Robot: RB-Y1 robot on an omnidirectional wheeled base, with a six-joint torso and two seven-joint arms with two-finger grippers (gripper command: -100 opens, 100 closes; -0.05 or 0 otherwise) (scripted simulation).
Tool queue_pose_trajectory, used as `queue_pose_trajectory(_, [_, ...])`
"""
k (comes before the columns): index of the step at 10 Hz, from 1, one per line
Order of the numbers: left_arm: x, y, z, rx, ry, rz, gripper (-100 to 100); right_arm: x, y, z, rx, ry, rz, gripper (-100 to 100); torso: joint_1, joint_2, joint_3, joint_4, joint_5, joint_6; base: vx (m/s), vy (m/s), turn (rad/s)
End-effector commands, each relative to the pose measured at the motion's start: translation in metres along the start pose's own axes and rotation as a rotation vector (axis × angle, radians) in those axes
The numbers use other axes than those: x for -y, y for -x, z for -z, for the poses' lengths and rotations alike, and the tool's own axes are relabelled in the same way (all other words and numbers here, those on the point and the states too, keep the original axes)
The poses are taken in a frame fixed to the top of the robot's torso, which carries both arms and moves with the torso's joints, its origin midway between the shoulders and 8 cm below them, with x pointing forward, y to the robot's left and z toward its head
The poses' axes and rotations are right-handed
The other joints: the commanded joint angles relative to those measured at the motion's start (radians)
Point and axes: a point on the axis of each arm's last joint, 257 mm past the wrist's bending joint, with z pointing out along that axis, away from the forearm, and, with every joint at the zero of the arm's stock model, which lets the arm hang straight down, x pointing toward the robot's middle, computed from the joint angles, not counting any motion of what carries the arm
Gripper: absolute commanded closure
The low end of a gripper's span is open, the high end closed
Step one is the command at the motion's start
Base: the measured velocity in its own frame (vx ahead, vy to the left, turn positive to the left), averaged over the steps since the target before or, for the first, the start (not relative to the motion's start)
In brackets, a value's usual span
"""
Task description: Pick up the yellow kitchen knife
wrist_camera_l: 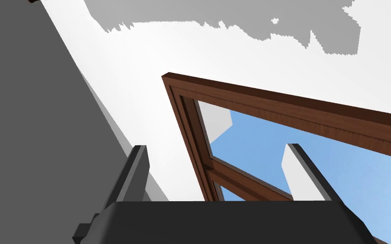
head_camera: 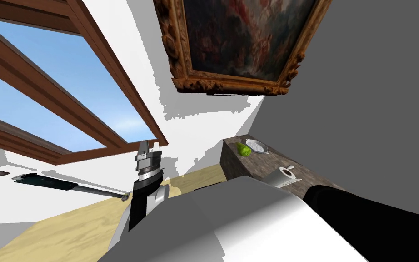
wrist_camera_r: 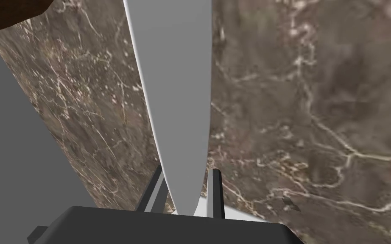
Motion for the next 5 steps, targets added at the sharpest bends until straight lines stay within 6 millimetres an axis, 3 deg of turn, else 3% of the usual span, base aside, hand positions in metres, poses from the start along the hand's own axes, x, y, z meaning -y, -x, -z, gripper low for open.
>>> queue_pose_trajectory(1, [0.0, 0.0, 0.0, 0.0, 0.0, 0.0, 0, 0.0015, 0.0052, 0.0065, 0.022, 0.009, 0.035, 100, 0.0, 0.0, 0.0, 0.0, 0.0, 0.0, 0.156, -0.064, -0.274])
queue_pose_trajectory(4, [0.0, 0.0, 0.0, 0.0, 0.0, 0.0, 0, 0.0029, 0.0072, 0.0106, 0.032, 0.011, 0.053, 100, 0.001, -0.003, -0.002, -0.001, 0.0, -0.002, 0.099, -0.036, -0.127])
queue_pose_trajectory(5, [0.0001, -0.0001, -0.0001, 0.0, 0.0, 0.0, 0, 0.0025, 0.0074, 0.0113, 0.034, 0.013, 0.056, 0, 0.002, 0.0, 0.0, 0.0, 0.0, -0.004, 0.009, -0.002, 0.009])
